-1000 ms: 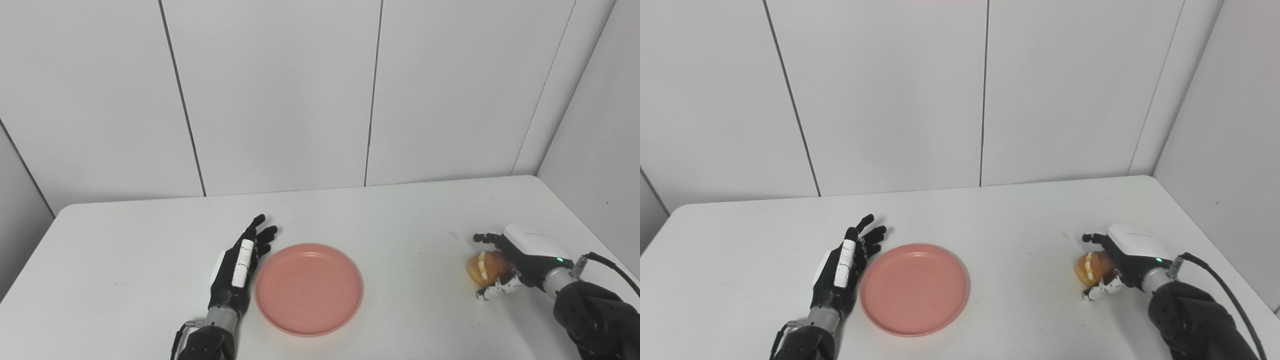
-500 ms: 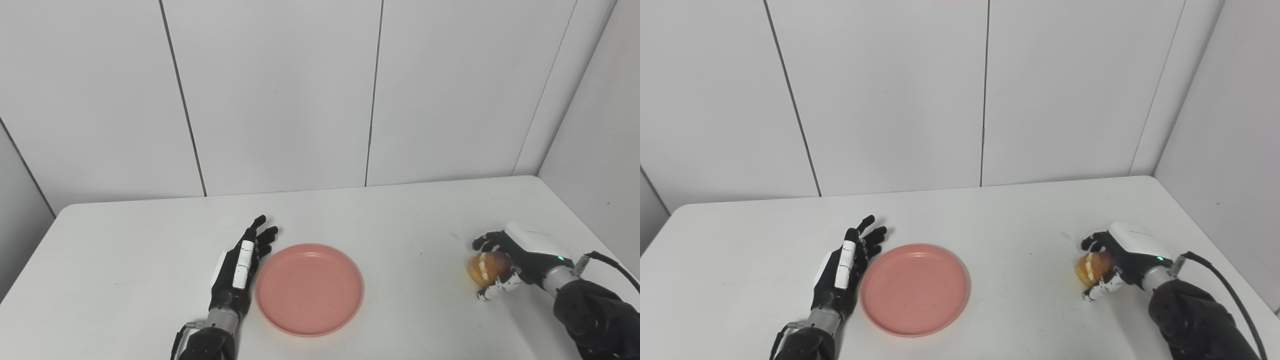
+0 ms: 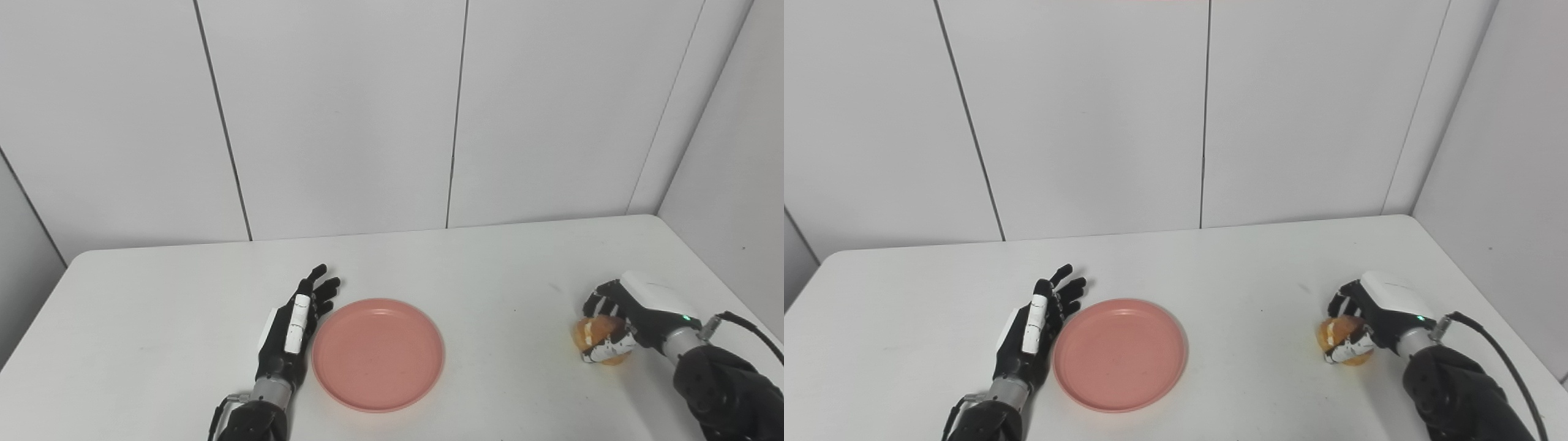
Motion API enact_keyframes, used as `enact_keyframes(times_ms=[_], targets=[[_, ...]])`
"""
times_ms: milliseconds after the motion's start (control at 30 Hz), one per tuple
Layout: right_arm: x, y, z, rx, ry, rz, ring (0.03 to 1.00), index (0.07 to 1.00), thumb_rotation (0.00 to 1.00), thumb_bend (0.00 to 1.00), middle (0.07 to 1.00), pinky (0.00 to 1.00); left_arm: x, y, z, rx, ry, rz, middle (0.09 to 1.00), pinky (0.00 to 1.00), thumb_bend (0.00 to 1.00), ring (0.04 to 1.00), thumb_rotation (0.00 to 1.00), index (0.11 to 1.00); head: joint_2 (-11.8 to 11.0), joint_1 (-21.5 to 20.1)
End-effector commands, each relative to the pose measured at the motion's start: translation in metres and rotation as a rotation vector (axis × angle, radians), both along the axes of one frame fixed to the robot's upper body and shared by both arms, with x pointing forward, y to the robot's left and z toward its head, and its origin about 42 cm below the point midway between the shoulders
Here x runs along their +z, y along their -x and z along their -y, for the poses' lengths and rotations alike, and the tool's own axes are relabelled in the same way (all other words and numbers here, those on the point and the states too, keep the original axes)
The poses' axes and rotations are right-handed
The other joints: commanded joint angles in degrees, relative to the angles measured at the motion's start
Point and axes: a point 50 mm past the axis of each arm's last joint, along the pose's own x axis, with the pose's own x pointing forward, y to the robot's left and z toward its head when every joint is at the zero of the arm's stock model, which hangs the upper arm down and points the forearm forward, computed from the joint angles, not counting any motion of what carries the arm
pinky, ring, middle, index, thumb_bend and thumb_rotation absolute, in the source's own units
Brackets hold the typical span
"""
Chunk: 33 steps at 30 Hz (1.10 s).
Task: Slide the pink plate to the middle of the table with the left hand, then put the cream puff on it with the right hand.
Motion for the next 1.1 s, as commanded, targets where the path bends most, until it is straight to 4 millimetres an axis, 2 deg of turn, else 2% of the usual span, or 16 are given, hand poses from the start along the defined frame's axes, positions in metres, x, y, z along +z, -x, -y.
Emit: enact_keyframes(times_ms=[0, 167, 400, 533, 733, 767, 867, 900, 1067], targets=[[0.017, -0.002, 0.008, -0.032, 0.036, 0.031, 0.395, 0.519, 0.0, 0.52, 0.478, 0.31, -0.033, 0.015, -0.003, -0.014, -0.029, -0.164, 0.832, 0.89, 0.8, 0.883, 0.98, 0.85, 0.0, 0.1], [0.021, -0.001, 0.004, 0.006, 0.027, 0.075, 0.402, 0.52, 0.0, 0.52, 0.48, 0.33, -0.032, 0.013, -0.003, -0.018, -0.036, -0.159, 0.836, 0.88, 0.8, 0.879, 0.99, 0.858, 0.1, 0.4], [0.05, 0.006, -0.02, 0.09, 0.003, 0.163, 0.375, 0.537, 0.0, 0.51, 0.457, 0.28, -0.031, 0.012, -0.002, -0.021, -0.04, -0.158, 0.834, 0.87, 0.8, 0.874, 1.0, 0.859, 0.1, 0.5], [0.071, 0.011, -0.045, 0.179, -0.025, 0.239, 0.376, 0.543, 0.0, 0.51, 0.462, 0.3, -0.029, 0.012, 0.001, -0.026, -0.039, -0.153, 0.838, 0.87, 0.79, 0.874, 1.0, 0.86, 0.2, 1.0], [0.085, 0.012, -0.076, 0.28, -0.042, 0.291, 0.362, 0.539, 0.0, 0.51, 0.442, 0.23, -0.029, 0.013, 0.006, -0.022, -0.038, -0.156, 0.837, 0.86, 0.79, 0.864, 0.99, 0.858, 0.4, 2.2], [0.088, 0.012, -0.084, 0.292, -0.045, 0.296, 0.372, 0.54, 0.0, 0.51, 0.449, 0.26, -0.029, 0.013, 0.006, -0.021, -0.037, -0.158, 0.836, 0.87, 0.79, 0.864, 0.99, 0.857, 0.4, 2.3], [0.097, 0.014, -0.112, 0.367, -0.071, 0.316, 0.364, 0.539, 0.0, 0.51, 0.445, 0.25, -0.029, 0.015, 0.008, -0.017, -0.036, -0.163, 0.837, 0.87, 0.79, 0.866, 0.99, 0.859, 0.5, 3.6], [0.099, 0.014, -0.119, 0.391, -0.072, 0.323, 0.375, 0.537, 0.0, 0.51, 0.462, 0.28, -0.03, 0.015, 0.009, -0.016, -0.038, -0.164, 0.836, 0.87, 0.79, 0.865, 0.99, 0.859, 0.5, 3.6], [0.104, 0.013, -0.155, 0.491, -0.077, 0.318, 0.365, 0.532, 0.0, 0.51, 0.454, 0.24, -0.03, 0.018, 0.011, -0.015, -0.043, -0.161, 0.838, 0.86, 0.8, 0.864, 0.99, 0.864, 0.6, 5.5]])
